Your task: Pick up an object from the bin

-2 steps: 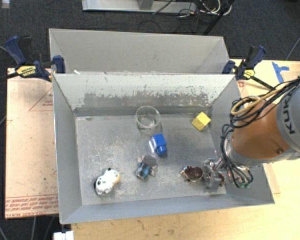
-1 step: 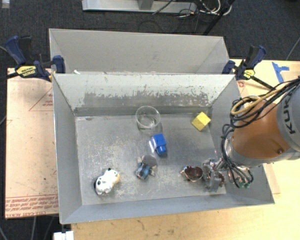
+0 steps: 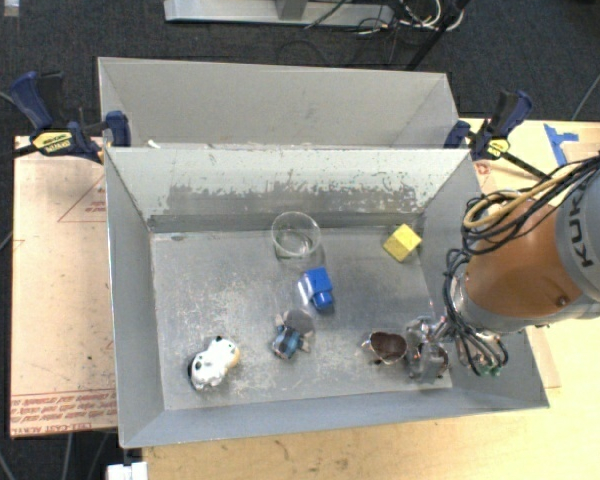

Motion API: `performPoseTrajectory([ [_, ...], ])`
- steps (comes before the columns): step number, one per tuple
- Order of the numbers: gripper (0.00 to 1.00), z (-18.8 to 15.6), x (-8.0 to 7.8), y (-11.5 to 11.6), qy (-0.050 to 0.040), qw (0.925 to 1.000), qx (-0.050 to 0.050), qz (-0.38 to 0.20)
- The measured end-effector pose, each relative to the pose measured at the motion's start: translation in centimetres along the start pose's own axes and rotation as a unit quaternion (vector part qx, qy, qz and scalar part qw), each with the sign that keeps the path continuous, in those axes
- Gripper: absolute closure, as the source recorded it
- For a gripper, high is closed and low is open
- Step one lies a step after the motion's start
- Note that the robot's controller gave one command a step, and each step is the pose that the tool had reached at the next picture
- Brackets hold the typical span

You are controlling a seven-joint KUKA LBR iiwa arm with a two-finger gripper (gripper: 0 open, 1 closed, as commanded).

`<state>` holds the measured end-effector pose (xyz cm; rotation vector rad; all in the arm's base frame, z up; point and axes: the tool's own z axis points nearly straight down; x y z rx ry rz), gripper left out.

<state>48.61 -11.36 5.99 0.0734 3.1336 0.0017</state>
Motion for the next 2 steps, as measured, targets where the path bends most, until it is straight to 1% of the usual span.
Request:
performPoseTrajectory([
  [2,1.0,-1.73,0.09,0.02,0.0035,1.0,0.0,-0.001],
])
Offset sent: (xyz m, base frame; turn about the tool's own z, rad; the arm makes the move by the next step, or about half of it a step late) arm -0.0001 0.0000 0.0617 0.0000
